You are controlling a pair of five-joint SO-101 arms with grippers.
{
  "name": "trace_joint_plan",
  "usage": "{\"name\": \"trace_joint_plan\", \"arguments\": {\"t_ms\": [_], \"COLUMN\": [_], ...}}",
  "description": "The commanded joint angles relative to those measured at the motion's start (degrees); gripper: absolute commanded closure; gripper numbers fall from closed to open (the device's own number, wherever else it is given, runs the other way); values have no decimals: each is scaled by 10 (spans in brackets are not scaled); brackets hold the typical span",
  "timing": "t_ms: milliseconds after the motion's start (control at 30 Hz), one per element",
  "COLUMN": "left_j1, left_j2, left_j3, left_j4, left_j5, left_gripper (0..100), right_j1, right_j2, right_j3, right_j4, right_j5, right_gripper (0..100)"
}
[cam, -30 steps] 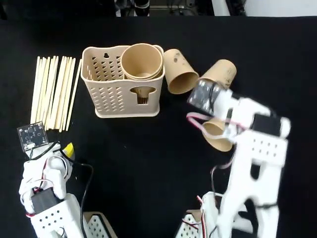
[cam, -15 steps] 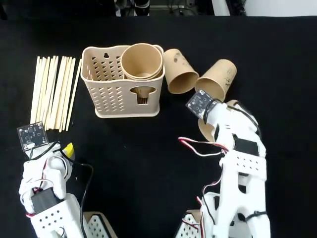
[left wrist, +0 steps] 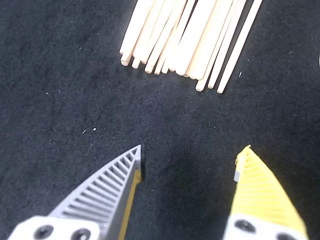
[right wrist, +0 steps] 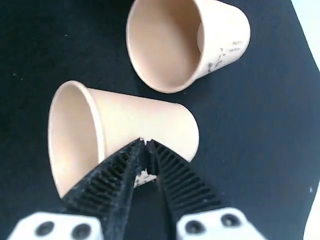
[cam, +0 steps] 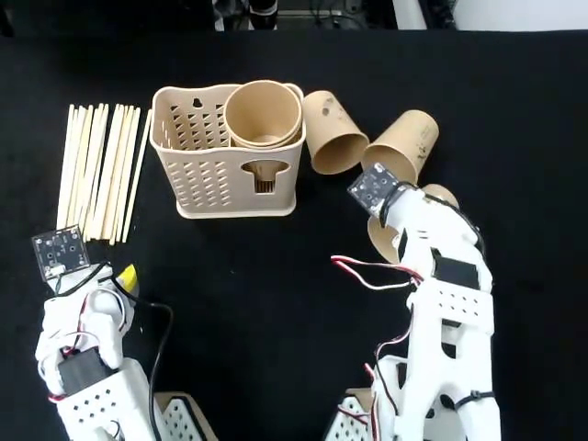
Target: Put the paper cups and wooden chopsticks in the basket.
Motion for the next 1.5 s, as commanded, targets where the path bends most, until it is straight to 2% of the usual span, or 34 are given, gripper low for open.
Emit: {"name": "trace_joint_plan", "arguments": {"t_ms": [0,233,367,500,600,667,867,933,1067,1233,1400,1467], "left_j1": [5,5,5,5,5,5,5,5,5,5,5,5], "left_j2": [-4,-4,-4,-4,-4,-4,-4,-4,-4,-4,-4,-4], "left_j3": [8,8,8,8,8,8,8,8,8,9,9,9], "left_j4": [-2,-2,-1,-1,-1,-1,-1,-1,-1,-2,-2,-2], "left_j5": [-3,-3,-3,-3,-3,-3,-4,-4,-4,-4,-4,-4], "left_gripper": [704,704,704,704,704,704,704,704,704,704,704,704], "right_j1": [9,-18,-48,-55,-57,-57,-34,-27,-7,13,21,22], "right_j2": [-59,-194,-243,-246,-226,-200,-77,-28,39,21,-73,-125], "right_j3": [-13,-34,-48,-66,-65,-50,10,12,13,16,43,51], "right_j4": [7,152,255,350,391,357,123,68,-31,-71,-66,-44], "right_j5": [-37,-82,-84,-71,-2,-2,-2,-2,-1,-2,-6,-32], "right_gripper": [987,987,969,751,659,628,632,666,802,986,987,987]}}
